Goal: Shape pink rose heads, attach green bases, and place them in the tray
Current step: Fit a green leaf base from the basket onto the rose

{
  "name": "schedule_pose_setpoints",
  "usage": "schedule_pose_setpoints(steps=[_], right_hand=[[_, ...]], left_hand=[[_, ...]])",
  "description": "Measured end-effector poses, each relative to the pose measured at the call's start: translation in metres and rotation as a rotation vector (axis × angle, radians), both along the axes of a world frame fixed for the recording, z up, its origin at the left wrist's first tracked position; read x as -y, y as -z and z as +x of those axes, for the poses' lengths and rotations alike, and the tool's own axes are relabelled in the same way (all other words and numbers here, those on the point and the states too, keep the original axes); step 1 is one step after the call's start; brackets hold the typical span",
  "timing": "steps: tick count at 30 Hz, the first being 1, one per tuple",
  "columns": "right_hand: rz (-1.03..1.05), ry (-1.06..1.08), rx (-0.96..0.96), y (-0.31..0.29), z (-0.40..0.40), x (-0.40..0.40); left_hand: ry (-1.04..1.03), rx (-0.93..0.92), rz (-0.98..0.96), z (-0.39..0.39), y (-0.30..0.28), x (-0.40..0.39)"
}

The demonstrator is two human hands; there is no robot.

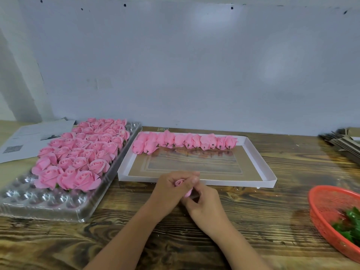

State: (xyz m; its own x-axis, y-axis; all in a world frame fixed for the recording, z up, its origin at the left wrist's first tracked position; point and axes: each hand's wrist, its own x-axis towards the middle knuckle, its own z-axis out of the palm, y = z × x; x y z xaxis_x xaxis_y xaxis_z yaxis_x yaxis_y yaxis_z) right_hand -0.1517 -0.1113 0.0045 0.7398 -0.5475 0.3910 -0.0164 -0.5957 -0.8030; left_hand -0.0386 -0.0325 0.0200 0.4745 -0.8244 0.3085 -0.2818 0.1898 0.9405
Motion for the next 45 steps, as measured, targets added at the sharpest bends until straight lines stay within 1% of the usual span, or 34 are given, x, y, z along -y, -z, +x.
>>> schedule_pose_setpoints(steps=[4,7,9,12,14,17,21,24,29,32,34,36,42,45], right_hand=[[0.035,0.021,0.043,0.0009,-0.0011,0.0011],[0.043,0.061,0.086,-0.0002,-0.0014,0.0014],[0.063,0.08,0.096,-0.0003,-0.0014,0.0027],[0.1,0.087,0.056,0.0016,-0.0006,0.0063],[0.089,0.069,0.032,0.0023,-0.0003,0.0056],[0.098,0.026,0.051,0.0021,-0.0006,0.0042],[0.174,0.036,0.128,0.0006,0.0,0.0044],[0.215,0.053,0.173,-0.0012,-0.0002,0.0046],[0.163,0.079,0.132,0.0007,-0.0008,0.0089],[0.106,0.069,0.06,0.002,-0.0004,0.0076],[0.033,0.052,0.001,0.0046,0.0,0.0067],[0.003,0.032,-0.017,0.0046,-0.0005,0.005],[0.02,0.047,0.029,0.0006,-0.0029,0.0032],[0.068,0.081,0.064,0.0006,-0.0024,0.0047]], left_hand=[[0.037,0.053,0.104,0.0015,-0.0008,0.0],[0.056,0.044,0.165,0.0033,-0.0004,-0.0014],[0.051,0.031,0.146,0.0035,0.0002,-0.0002],[-0.014,-0.001,0.028,0.0019,-0.0054,-0.0012],[-0.01,-0.038,-0.029,0.0022,-0.0087,-0.0035],[0.053,-0.065,-0.004,0.0033,-0.007,-0.0031],[0.088,-0.105,0.022,0.0032,-0.004,-0.0018],[0.114,-0.08,0.046,0.0009,-0.0067,-0.0012],[0.126,-0.036,0.061,0.0034,-0.0038,-0.001],[0.08,-0.058,0.011,0.0031,-0.0062,-0.0031],[0.047,-0.018,-0.026,0.0017,-0.0079,-0.0034],[0.034,0.014,-0.032,0.0008,-0.0085,-0.0025],[0.094,0.111,0.152,0.002,-0.0038,-0.0024],[0.111,0.109,0.21,0.0038,-0.0015,-0.0018]])
